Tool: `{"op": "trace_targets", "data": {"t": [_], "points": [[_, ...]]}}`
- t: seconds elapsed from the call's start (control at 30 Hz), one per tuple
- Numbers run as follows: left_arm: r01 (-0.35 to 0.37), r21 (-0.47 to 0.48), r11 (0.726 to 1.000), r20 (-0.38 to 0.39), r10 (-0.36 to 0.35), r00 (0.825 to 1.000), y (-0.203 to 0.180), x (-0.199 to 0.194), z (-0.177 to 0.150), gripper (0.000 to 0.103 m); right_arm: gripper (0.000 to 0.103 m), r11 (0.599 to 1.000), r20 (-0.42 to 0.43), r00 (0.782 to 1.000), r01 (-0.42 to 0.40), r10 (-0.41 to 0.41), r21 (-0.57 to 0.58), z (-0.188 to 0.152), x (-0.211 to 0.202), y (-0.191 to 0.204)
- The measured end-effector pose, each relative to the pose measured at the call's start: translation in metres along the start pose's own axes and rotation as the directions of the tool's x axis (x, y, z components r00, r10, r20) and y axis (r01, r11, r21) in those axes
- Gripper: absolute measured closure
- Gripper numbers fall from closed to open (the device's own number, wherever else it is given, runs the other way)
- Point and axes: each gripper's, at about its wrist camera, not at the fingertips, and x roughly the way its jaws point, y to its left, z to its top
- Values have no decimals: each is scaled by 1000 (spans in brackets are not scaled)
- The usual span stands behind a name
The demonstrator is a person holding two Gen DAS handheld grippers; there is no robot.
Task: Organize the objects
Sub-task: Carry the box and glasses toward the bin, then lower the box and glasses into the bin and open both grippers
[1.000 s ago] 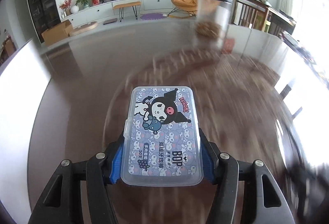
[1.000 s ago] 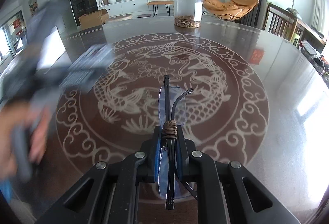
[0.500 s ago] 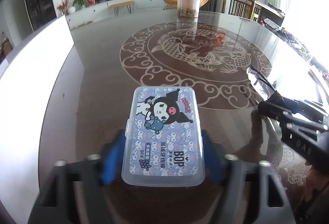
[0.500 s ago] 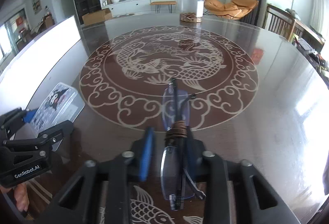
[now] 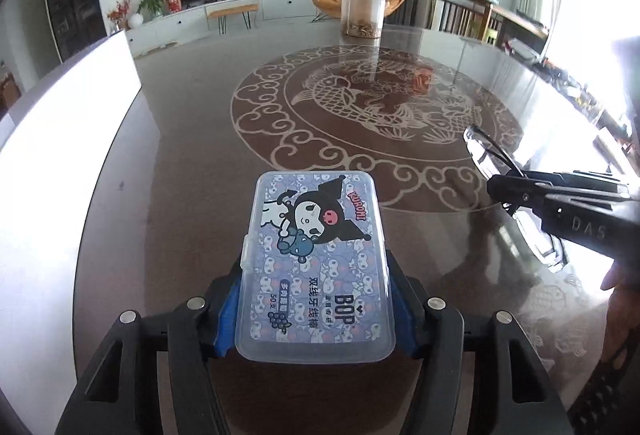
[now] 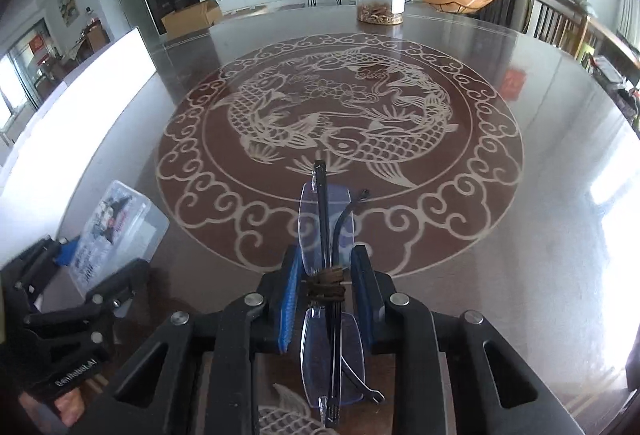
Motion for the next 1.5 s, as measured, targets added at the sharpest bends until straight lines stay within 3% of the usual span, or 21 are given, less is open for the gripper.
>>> {"op": "trace_targets", "data": {"t": [0.13,0.17,0.3,0.37,0.47,0.57,0.63,0.73,0.83,0.9,0.97,1.0,1.07,1.13,1.2,1.23,1.27,1.37,1.5], "points": [[46,-35,998,43,-44,998,17,-40,-5,43,77,994,42,995,-92,90,55,0,-33,15],[57,-42,997,53,-54,997,21,-50,-4,43,92,990,54,991,-124,121,60,2,-42,23],[72,-90,993,154,-57,986,65,-120,3,43,94,969,119,962,-249,247,-3,21,-80,79],[34,-118,992,198,-10,980,91,-149,5,43,94,951,146,940,-304,309,-57,30,-96,112],[-57,-187,981,237,101,966,143,-188,-1,43,94,892,158,879,-435,450,-122,44,-120,165],[-160,-256,953,214,217,952,191,-209,-13,43,94,813,96,811,-557,577,-171,54,-133,217],[-220,-292,931,174,277,945,218,-211,-22,43,94,767,22,780,-610,626,-198,57,-128,253],[-290,-347,892,55,328,943,255,-193,-37,43,93,730,-124,762,-646,636,-225,55,-98,310],[-332,-385,861,-52,338,940,277,-172,-46,38,88,730,-235,762,-646,603,-221,45,-61,347],[-347,-397,850,-82,344,935,284,-168,-49,22,73,741,-256,762,-643,594,-192,41,-45,356],[-375,-396,838,-86,373,924,281,-168,-55,11,47,741,-247,755,-651,607,-168,42,-43,354],[-393,-384,835,-78,395,915,278,-170,-56,7,44,740,-237,756,-651,610,-172,42,-47,353],[-439,-351,827,-70,444,893,273,-176,-56,5,38,753,-204,782,-623,589,-213,44,-59,349],[-510,-303,805,-74,514,855,258,-181,-48,5,29,778,-172,817,-576,550,-251,54,-67,340],[-556,-281,782,-102,551,828,249,-187,-41,5,24,800,-146,851,-524,504,-292,60,-77,333],[-563,-283,776,-112,556,823,249,-189,-39,5,23,810,-135,871,-490,473,-323,61,-83,330],[-566,-293,771,-122,557,822,246,-192,-37,5,22,817,-126,890,-453,439,-356,61,-88,329],[-503,-371,780,-81,513,855,238,-206,-40,5,17,826,-112,925,-375,362,-421,61,-102,324],[-519,-396,757,-98,527,844,234,-214,-35,5,17,819,-138,942,-335,307,-466,60,-113,318]]}}
